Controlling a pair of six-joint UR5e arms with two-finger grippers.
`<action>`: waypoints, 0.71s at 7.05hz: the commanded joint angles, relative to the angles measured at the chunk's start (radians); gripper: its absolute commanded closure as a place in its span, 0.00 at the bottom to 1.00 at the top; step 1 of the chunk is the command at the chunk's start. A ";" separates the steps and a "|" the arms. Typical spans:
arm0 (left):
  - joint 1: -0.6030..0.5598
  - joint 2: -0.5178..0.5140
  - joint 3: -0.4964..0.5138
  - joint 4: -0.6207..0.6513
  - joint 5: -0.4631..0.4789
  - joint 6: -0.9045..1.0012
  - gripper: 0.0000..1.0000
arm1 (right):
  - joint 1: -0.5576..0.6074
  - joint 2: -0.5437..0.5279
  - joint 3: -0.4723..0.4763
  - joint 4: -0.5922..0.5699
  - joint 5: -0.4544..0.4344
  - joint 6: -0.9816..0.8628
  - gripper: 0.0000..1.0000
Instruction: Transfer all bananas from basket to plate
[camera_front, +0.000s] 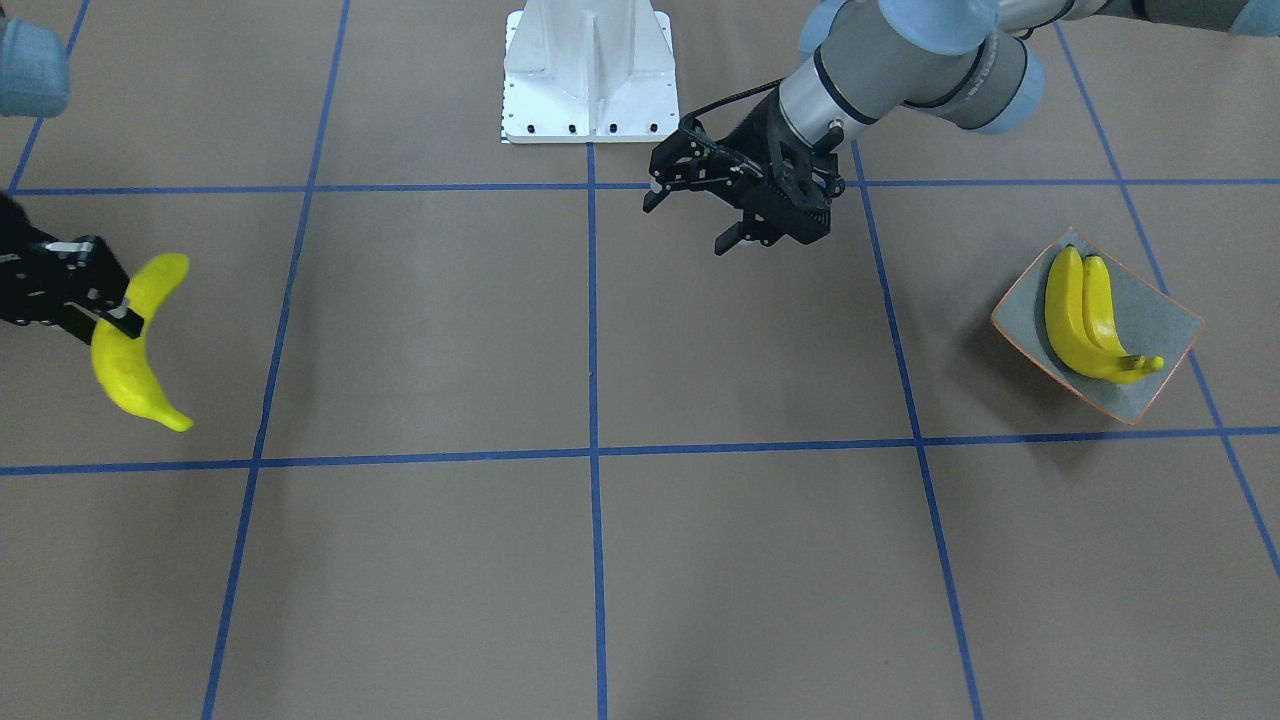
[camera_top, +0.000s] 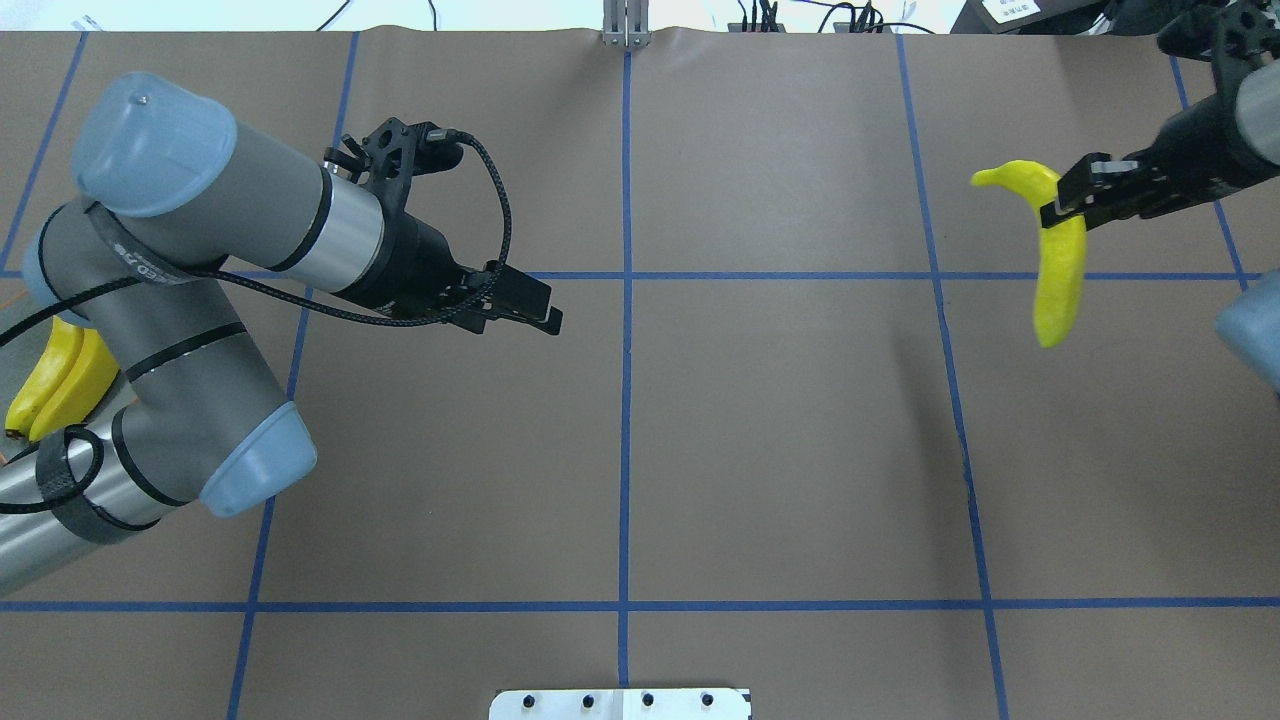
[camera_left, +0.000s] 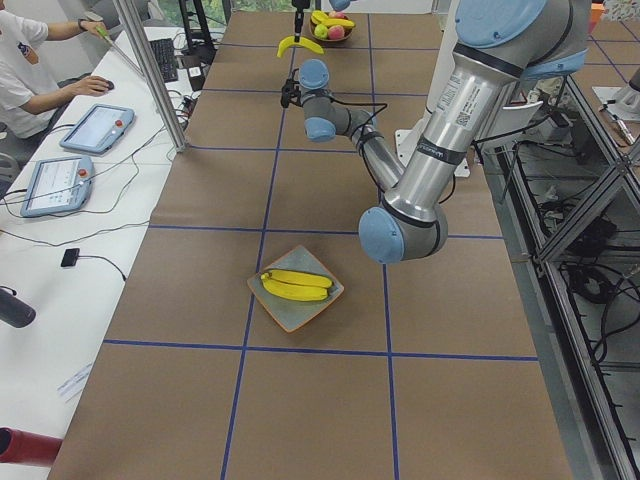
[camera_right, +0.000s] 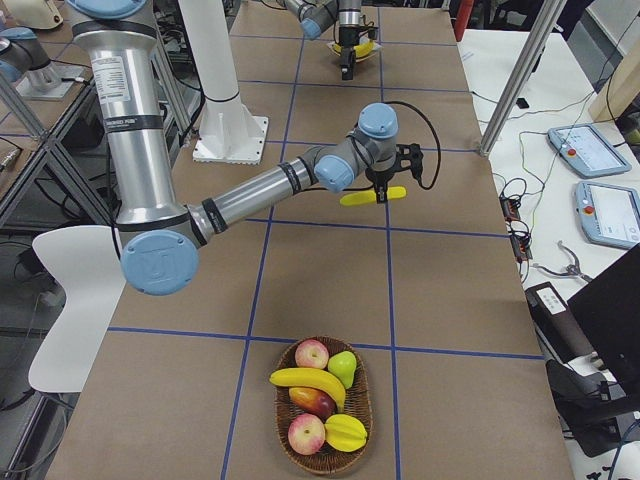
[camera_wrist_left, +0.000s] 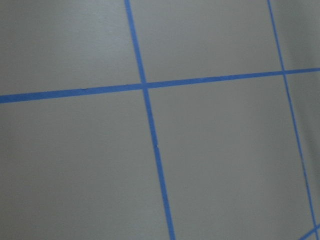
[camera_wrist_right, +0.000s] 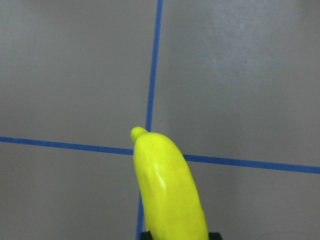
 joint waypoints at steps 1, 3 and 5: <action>0.030 -0.049 0.010 -0.007 -0.002 -0.001 0.01 | -0.185 0.129 0.028 0.000 -0.132 0.279 1.00; 0.047 -0.126 0.072 -0.040 0.001 0.002 0.03 | -0.287 0.202 0.022 -0.002 -0.158 0.419 1.00; 0.070 -0.149 0.163 -0.187 0.007 0.003 0.04 | -0.344 0.255 0.017 -0.008 -0.155 0.497 1.00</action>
